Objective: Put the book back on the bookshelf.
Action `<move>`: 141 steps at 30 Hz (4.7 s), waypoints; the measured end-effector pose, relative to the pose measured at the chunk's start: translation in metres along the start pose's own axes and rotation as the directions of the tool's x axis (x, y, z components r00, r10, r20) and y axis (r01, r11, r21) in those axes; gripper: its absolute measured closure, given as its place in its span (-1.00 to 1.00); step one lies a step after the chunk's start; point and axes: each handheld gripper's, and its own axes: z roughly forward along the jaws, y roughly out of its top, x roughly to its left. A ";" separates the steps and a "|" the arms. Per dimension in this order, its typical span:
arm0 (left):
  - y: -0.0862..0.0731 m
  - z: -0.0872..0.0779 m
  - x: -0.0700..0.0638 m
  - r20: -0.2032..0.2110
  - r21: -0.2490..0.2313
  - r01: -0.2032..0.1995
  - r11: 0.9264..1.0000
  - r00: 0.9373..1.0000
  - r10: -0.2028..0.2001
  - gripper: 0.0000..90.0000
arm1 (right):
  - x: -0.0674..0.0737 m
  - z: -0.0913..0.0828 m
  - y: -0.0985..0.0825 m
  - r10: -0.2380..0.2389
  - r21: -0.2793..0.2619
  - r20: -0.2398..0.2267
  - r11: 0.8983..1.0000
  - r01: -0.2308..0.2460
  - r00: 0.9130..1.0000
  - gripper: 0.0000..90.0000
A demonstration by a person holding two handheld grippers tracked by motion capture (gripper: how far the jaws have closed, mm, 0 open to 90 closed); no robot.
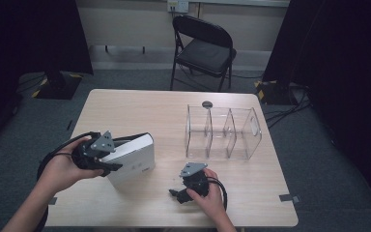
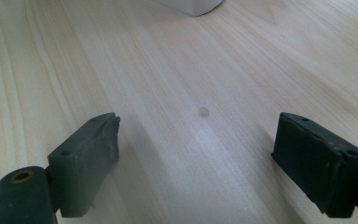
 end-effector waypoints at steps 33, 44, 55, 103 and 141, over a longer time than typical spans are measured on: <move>-0.030 -0.010 0.006 0.026 -0.024 0.096 0.995 0.995 -0.095 -0.27 | 0.002 -0.013 0.044 -0.057 0.054 -0.032 0.997 0.059 0.998 -0.60; -0.056 -0.014 0.003 0.024 -0.041 0.127 0.991 0.992 -0.126 -0.39 | 0.010 -0.004 0.061 -0.102 0.093 -0.079 0.990 0.109 0.992 -0.55; -0.087 -0.003 -0.005 0.041 -0.086 0.187 0.979 0.982 -0.184 -0.50 | 0.006 -0.014 0.081 -0.121 0.074 -0.097 0.989 0.128 0.988 -0.55; -0.176 0.089 -0.015 0.057 -0.192 0.263 0.945 0.965 -0.257 -0.79 | 0.012 -0.052 0.169 -0.292 0.144 -0.164 0.938 0.316 0.942 -0.56; -0.176 0.093 -0.016 0.049 -0.209 0.265 0.941 0.964 -0.260 -0.95 | 0.028 -0.028 0.221 -0.389 0.236 -0.238 0.865 0.442 0.890 -0.11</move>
